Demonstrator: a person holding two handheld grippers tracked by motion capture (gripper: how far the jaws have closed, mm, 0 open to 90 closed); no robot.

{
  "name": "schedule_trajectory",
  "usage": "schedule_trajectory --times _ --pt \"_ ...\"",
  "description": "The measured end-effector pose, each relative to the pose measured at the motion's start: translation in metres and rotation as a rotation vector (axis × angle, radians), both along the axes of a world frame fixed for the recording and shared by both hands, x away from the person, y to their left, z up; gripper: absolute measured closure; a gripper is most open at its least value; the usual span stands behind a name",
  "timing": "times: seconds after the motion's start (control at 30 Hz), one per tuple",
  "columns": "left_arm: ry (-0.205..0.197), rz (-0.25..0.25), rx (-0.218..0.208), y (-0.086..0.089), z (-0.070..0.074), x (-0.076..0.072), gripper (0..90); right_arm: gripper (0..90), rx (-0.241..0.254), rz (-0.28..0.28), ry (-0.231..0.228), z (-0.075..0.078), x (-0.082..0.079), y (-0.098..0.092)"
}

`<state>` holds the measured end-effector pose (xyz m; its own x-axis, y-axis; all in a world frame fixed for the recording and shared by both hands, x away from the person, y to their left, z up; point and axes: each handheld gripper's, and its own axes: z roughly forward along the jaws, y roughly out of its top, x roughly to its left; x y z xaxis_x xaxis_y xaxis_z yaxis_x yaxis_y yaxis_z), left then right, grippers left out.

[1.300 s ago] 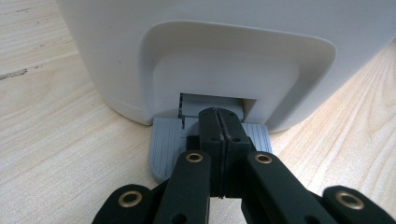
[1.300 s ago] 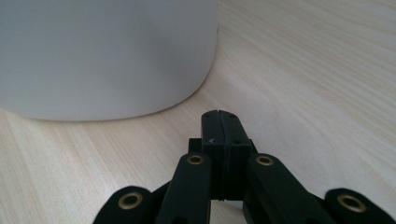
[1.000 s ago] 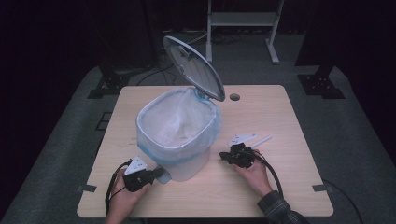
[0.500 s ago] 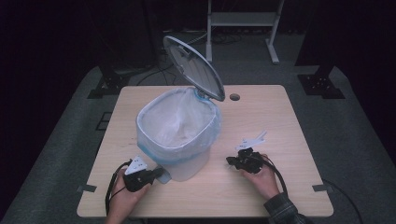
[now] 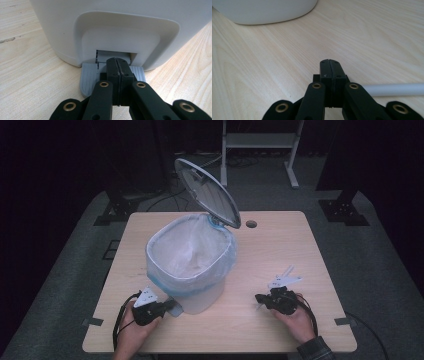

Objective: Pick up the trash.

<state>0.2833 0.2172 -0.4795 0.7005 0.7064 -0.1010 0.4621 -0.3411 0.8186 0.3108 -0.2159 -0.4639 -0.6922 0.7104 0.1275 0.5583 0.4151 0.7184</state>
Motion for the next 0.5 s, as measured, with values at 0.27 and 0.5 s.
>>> schedule_trajectory --times 0.27,0.5 --pt "-0.002 -0.001 0.003 0.0 0.0 0.0 90.0 86.7 0.014 -0.08 -0.046 0.008 -0.012 -0.029" --pt "0.0 -0.001 0.003 0.0 0.0 0.0 90.0 88.9 -0.012 -0.203 -0.064 0.01 -0.008 -0.067"
